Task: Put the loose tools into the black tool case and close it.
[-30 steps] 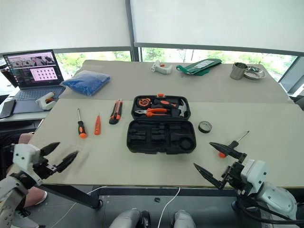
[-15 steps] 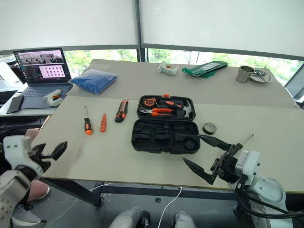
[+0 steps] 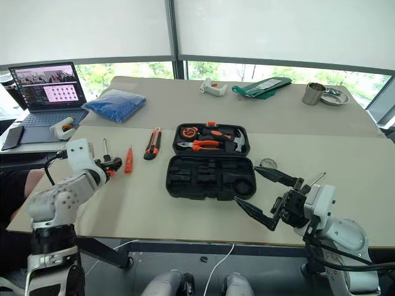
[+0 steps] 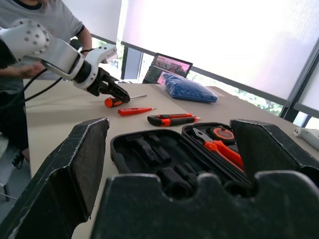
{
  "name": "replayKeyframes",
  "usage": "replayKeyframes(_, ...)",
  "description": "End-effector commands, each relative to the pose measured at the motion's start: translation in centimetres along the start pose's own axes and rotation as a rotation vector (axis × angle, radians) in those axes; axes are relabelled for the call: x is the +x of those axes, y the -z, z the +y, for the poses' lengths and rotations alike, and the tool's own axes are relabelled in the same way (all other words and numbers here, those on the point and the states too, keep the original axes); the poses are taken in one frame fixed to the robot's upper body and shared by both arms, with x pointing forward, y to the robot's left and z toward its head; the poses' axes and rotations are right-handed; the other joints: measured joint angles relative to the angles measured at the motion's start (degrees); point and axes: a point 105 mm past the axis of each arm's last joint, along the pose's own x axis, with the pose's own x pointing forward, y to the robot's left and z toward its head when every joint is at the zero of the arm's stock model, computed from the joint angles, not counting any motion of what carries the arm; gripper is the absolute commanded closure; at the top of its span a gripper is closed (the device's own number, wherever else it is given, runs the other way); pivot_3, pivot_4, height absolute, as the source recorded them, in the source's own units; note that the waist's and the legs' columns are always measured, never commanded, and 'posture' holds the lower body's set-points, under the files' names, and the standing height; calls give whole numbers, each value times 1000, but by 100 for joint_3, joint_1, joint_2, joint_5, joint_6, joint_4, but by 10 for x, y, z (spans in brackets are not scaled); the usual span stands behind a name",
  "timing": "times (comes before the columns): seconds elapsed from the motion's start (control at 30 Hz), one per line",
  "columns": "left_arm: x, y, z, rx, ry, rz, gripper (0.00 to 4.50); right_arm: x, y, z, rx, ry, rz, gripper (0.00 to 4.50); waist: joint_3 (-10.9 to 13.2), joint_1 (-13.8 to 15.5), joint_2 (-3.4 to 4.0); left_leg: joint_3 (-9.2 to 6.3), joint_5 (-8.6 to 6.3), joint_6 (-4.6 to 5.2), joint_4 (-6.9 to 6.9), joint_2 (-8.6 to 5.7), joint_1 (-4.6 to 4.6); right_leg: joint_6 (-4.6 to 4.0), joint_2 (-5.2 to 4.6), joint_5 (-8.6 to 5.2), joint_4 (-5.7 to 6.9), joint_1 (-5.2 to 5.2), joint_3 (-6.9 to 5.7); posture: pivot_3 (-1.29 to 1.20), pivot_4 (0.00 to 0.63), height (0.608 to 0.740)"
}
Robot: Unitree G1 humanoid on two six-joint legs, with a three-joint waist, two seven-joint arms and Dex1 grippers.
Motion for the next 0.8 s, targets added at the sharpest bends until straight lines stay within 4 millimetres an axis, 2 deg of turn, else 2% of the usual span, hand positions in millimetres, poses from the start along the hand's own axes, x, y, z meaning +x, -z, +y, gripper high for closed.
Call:
replayKeyframes(0.03, 1, -8, -3, -13, -27, -40, 94, 7, -18, 1, -31, -24, -45, 0, 1, 0, -2, -1, 0, 1, 0, -1, 0, 3, -3, -1, -1, 1, 0, 0, 150, 740)
replayKeyframes(0.47, 13, 2, 9, -76, -130, -44, 94, 12, -21, 0, -36, -23, -43, 0, 6, 16, -12, 0, -1, 2, 4, -3, -1, 15, -9, 0, -1, 3, -4, 0, 150, 740)
replayKeyframes(0.57, 15, 13, 7, -56, -112, 9, 791, 15, -21, -1, -34, -26, -48, 0, 6, 15, -12, 0, -1, 2, 5, -2, 0, 15, -8, -1, 1, 3, -5, 0, 150, 740)
replayKeyframes(0.8, 19, 20, 9, -32, -106, 42, 3346, 19, -22, -2, -24, -35, -52, 0, 5, 48, -12, 0, -1, 3, 9, -4, 1, 25, -12, 1, -1, 7, -7, 0, 150, 740)
